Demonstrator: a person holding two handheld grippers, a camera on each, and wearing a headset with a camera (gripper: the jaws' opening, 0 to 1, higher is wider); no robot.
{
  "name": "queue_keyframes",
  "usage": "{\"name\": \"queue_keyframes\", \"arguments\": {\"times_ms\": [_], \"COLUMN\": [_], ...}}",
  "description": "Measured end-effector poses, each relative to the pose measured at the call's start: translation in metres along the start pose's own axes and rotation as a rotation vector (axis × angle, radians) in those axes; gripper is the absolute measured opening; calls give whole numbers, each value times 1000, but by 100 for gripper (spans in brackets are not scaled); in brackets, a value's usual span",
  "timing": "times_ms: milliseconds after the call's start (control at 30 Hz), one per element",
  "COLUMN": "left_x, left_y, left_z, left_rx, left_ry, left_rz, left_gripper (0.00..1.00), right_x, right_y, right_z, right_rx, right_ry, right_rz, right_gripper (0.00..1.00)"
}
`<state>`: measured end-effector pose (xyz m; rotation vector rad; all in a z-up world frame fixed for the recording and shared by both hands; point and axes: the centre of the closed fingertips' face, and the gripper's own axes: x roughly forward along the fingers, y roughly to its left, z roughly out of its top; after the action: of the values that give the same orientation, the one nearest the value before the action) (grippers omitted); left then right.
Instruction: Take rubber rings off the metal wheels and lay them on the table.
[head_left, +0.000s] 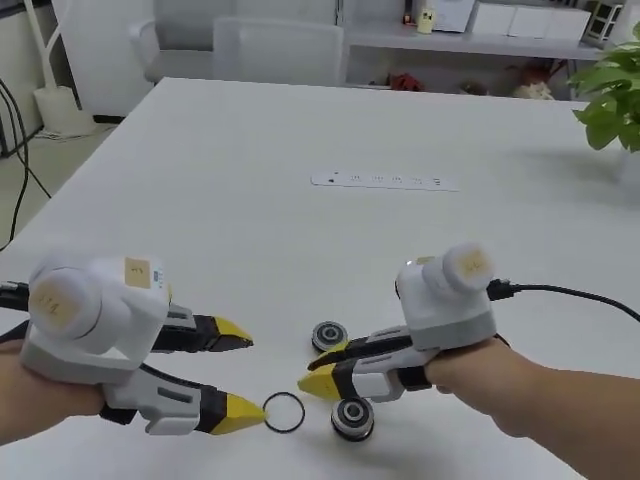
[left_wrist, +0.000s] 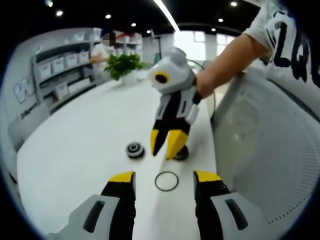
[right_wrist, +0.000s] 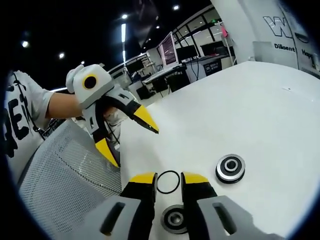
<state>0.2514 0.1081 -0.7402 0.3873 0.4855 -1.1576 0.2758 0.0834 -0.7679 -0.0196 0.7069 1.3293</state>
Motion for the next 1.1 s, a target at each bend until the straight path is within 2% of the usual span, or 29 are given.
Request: {"name": "queue_keyframes", "arguments": {"times_ms": [467,700,1100], "left_x": [6,9,20], "left_y": [0,0,-1], "left_z": [13,18,27], "left_rx": [26,33,43], "left_ry": [0,-4,-10], "left_rz": [-14,-20,-36], "left_gripper": [47,47,46], "right_x": [-22,-33,-56], "right_y": [-1,-1,-12], "right_z": [4,2,-10], "right_rx": [-17,-28,-24], "right_ry": [-23,-20,-24], "right_rz": [-13,-17,-45], "right_gripper": [21,22,22]}}
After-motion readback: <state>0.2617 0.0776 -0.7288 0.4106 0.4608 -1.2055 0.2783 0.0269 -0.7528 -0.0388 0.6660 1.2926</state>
